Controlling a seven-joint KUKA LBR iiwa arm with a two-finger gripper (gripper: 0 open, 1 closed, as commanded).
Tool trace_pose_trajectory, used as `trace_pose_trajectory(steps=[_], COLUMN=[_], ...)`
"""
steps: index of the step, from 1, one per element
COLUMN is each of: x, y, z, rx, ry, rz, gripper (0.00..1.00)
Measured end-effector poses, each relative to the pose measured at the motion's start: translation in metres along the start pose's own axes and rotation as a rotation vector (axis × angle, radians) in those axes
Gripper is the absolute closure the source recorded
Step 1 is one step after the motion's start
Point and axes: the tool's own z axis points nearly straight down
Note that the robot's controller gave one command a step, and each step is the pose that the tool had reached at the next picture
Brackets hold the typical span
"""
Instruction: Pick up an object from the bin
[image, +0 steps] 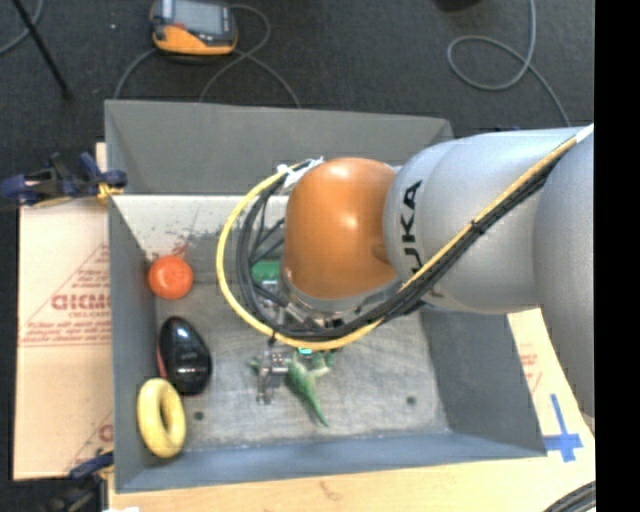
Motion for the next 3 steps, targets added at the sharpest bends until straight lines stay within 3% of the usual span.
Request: trace_pose_trajectory(steps=[1,2,3], x=[0.000,-0.035,-0.035], y=[0.000,-0.055,-0.055], z=[0.000,0.109,0.109], rx=[0.000,-0.006,-0.006], ry=[-0.001,-0.012,-0.012], rz=[0.001,-0.199,-0.198], gripper=[0.00,1.00,1.00])
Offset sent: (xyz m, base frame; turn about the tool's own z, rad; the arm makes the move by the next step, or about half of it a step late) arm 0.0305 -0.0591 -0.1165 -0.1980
